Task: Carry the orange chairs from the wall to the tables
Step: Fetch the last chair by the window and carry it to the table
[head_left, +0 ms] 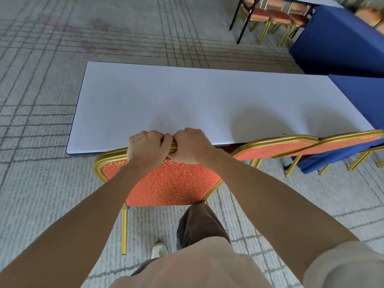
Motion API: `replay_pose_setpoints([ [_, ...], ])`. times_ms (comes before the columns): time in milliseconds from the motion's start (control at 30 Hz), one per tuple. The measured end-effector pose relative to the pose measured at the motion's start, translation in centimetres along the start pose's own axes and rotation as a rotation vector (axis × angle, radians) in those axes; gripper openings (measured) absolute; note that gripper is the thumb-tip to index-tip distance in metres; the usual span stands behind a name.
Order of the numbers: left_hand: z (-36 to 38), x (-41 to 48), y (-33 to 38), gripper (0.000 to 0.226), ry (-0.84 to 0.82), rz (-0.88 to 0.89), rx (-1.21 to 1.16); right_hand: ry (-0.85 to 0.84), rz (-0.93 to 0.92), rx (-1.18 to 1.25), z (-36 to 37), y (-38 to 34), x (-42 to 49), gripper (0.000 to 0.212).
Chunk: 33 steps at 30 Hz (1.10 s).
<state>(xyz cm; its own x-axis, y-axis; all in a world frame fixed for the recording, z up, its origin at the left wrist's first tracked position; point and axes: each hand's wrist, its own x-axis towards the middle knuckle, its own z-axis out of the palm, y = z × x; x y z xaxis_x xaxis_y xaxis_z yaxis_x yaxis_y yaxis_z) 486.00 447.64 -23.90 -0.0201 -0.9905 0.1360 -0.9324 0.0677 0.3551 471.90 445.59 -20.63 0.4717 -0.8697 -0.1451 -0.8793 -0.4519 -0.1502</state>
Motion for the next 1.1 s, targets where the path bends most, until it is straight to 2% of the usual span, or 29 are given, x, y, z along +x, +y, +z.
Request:
replay_pose_setpoints([
  [333,3.1,0.4,0.9,0.05,-0.06,-0.075,-0.147,-0.034,-0.039,-0.1,2.1,2.4,0.6,0.03],
  [433,4.9,2.0,0.9,0.048,-0.118,-0.087,-0.144,-0.115,-0.055,-0.092,2.9,4.2,2.0,0.024],
  [567,7.5,3.5,2.8,0.046,-0.17,-0.019,-0.019,-0.271,-0.09,-0.099,3.9,8.1,3.2,0.019],
  [767,7.7,6.3,3.6,0.047,-0.136,-0.052,0.06,-0.215,-0.173,-0.047,3.1,10.7,5.2,0.023],
  [900,7.9,6.7,3.1,0.046,-0.131,-0.006,0.091,-0.225,-0.231,-0.056,3.1,11.0,6.1,0.028],
  [1100,7.5,7.8,2.5,0.046,-0.096,0.047,0.068,-0.213,-0.196,-0.073,2.3,10.6,6.9,0.026],
])
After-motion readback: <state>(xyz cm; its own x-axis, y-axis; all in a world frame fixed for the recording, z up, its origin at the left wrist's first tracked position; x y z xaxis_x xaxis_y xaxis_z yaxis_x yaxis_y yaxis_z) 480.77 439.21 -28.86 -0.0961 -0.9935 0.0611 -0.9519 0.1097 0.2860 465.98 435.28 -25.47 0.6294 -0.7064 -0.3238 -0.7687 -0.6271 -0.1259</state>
